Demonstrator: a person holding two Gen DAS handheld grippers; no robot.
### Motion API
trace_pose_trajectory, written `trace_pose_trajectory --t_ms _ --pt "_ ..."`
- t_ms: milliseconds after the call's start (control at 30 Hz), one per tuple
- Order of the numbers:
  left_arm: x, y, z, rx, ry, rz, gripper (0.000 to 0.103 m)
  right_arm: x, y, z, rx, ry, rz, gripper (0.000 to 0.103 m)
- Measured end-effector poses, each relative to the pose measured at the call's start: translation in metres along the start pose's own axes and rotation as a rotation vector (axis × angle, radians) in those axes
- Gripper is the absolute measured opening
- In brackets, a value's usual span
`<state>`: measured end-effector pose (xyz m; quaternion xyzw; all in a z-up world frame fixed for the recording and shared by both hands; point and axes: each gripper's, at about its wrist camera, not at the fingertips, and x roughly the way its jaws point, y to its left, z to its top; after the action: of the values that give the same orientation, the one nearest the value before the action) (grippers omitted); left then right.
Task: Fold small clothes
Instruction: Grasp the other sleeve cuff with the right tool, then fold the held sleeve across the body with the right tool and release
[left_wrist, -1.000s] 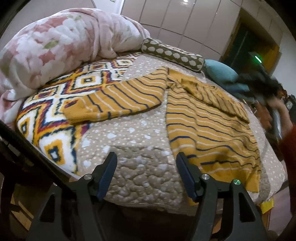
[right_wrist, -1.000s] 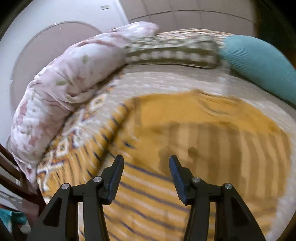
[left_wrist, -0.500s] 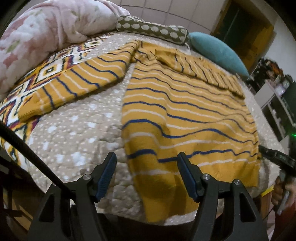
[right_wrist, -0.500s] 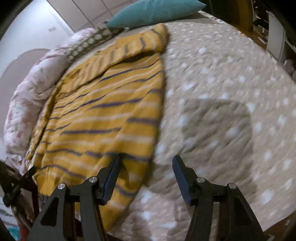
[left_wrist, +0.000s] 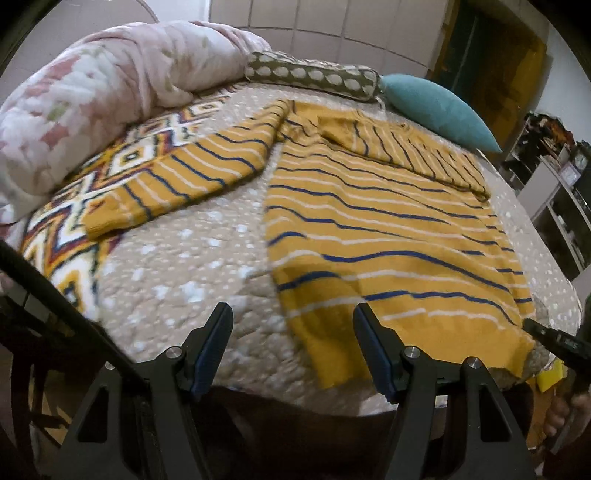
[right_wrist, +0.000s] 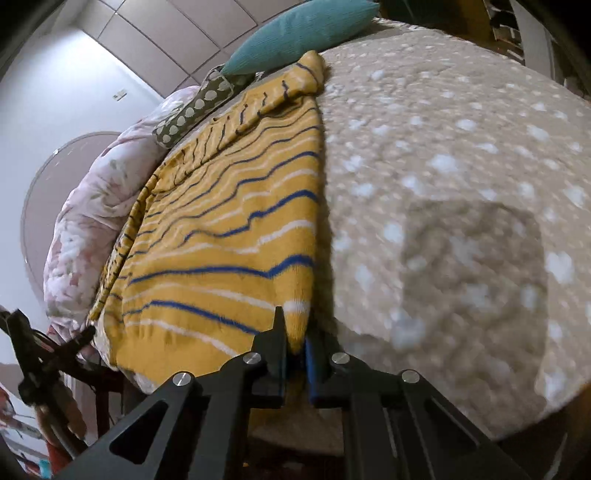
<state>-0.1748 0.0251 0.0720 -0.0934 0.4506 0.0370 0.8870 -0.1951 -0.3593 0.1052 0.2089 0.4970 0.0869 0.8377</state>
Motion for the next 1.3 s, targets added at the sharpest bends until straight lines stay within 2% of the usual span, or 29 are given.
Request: trace_pose_trajectory --t_ms 167,267,367,500,600,733,867,1033,1067,1100,1133,1300 --pt "-0.013 0.019 -0.002 -0.043 -0.026 0.002 0.066 -0.032 0.028 0.004 -0.094 -0.055 -0.036 0.011" --pt "-0.016 0.024 -0.001 -0.060 -0.047 -0.013 0.066 -0.026 0.063 0.023 -0.193 -0.076 -0.052 0.014" --pt "-0.016 0.026 -0.003 -0.059 -0.065 -0.031 0.066 0.007 0.114 0.045 -0.326 -0.035 -0.048 0.016" --pt "-0.011 0.025 -0.005 -0.025 -0.062 -0.043 0.067 0.069 0.193 0.071 -0.529 -0.018 -0.066 0.026" --pt "-0.008 0.034 -0.005 -0.025 -0.070 -0.041 0.067 0.125 0.249 0.099 -0.626 0.004 -0.043 0.027" --pt "0.001 0.053 -0.004 -0.062 -0.061 -0.057 0.067 0.195 0.295 0.131 -0.705 0.031 -0.105 0.028" --pt "0.012 0.071 -0.002 -0.091 -0.044 -0.061 0.067 0.250 0.314 0.151 -0.748 0.067 -0.185 0.028" --pt "0.018 0.087 0.003 -0.132 -0.044 -0.076 0.067 0.288 0.318 0.162 -0.794 0.069 -0.294 0.028" --pt "0.018 0.089 0.003 -0.142 -0.047 -0.081 0.067 0.290 0.318 0.164 -0.791 0.064 -0.298 0.026" --pt "0.019 0.092 0.004 -0.151 -0.050 -0.083 0.067 0.292 0.318 0.171 -0.771 0.063 -0.297 0.009" --pt "0.018 0.094 0.004 -0.158 -0.054 -0.085 0.067 0.291 0.318 0.175 -0.754 0.058 -0.291 0.007" --pt "0.013 0.111 0.001 -0.194 -0.071 -0.065 0.067 0.284 0.328 0.194 -0.658 0.042 -0.229 0.006"
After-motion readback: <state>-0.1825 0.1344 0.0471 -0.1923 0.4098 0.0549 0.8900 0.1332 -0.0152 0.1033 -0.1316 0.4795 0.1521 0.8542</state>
